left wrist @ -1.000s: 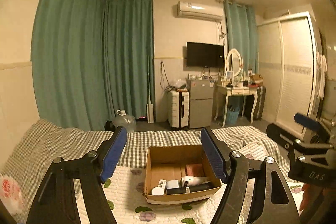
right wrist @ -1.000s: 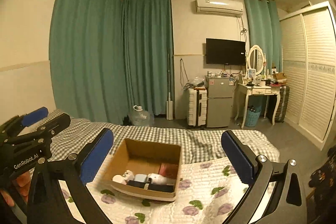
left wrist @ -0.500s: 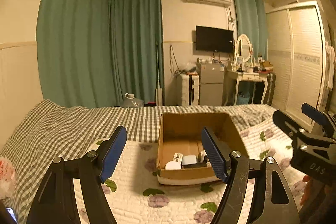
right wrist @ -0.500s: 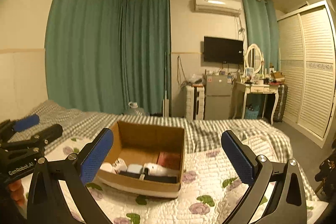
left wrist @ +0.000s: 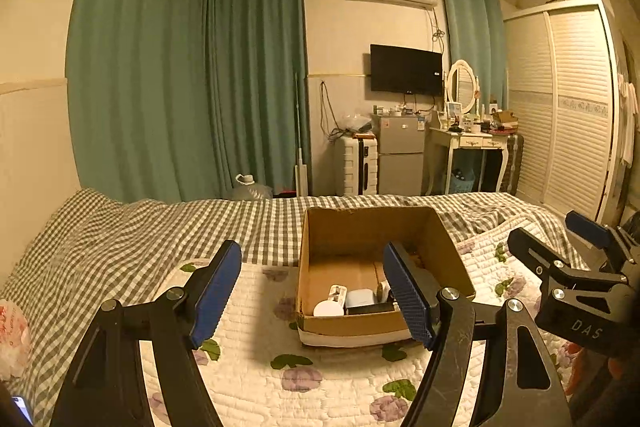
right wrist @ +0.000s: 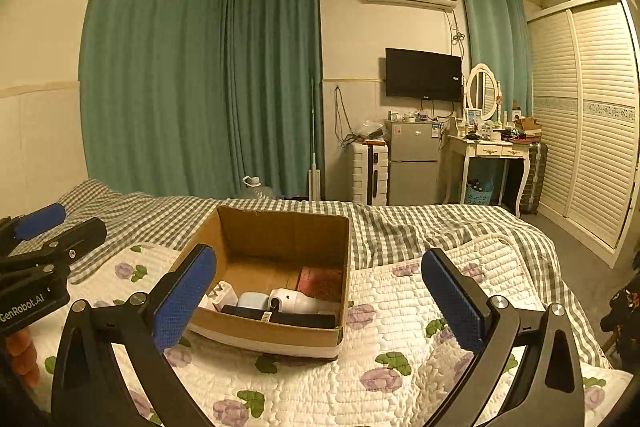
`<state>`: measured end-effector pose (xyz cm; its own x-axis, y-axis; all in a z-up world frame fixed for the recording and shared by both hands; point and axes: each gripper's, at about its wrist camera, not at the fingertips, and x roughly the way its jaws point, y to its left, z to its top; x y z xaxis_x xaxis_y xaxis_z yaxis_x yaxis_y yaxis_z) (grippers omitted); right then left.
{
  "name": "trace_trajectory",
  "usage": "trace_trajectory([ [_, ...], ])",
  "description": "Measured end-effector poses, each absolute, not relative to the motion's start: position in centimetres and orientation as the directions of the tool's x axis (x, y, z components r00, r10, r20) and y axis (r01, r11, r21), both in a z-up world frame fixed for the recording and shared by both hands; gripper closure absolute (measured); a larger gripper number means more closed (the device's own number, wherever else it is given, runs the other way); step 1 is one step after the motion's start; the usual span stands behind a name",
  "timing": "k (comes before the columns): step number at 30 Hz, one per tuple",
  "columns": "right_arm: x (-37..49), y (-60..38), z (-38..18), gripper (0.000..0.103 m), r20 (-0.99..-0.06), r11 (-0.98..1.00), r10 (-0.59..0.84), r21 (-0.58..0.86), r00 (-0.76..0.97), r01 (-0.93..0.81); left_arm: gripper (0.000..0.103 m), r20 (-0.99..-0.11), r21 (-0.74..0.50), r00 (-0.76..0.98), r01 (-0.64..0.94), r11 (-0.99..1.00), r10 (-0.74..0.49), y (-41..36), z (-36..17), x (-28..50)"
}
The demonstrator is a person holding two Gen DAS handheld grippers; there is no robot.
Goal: Organize rigid objects
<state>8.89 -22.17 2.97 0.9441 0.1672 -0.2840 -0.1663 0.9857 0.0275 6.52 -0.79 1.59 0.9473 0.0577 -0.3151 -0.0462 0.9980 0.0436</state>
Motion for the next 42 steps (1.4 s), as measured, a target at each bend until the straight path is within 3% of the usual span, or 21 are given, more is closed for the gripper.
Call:
trace_trajectory([
  [42, 9.3, -22.37, 2.48, 0.0, -0.313, 0.987, 0.156, 0.025, 0.937, -0.156, 0.027, -0.334, 0.054, 0.942, -0.022, 0.998, 0.039, -1.33, 0.93, 6.93],
])
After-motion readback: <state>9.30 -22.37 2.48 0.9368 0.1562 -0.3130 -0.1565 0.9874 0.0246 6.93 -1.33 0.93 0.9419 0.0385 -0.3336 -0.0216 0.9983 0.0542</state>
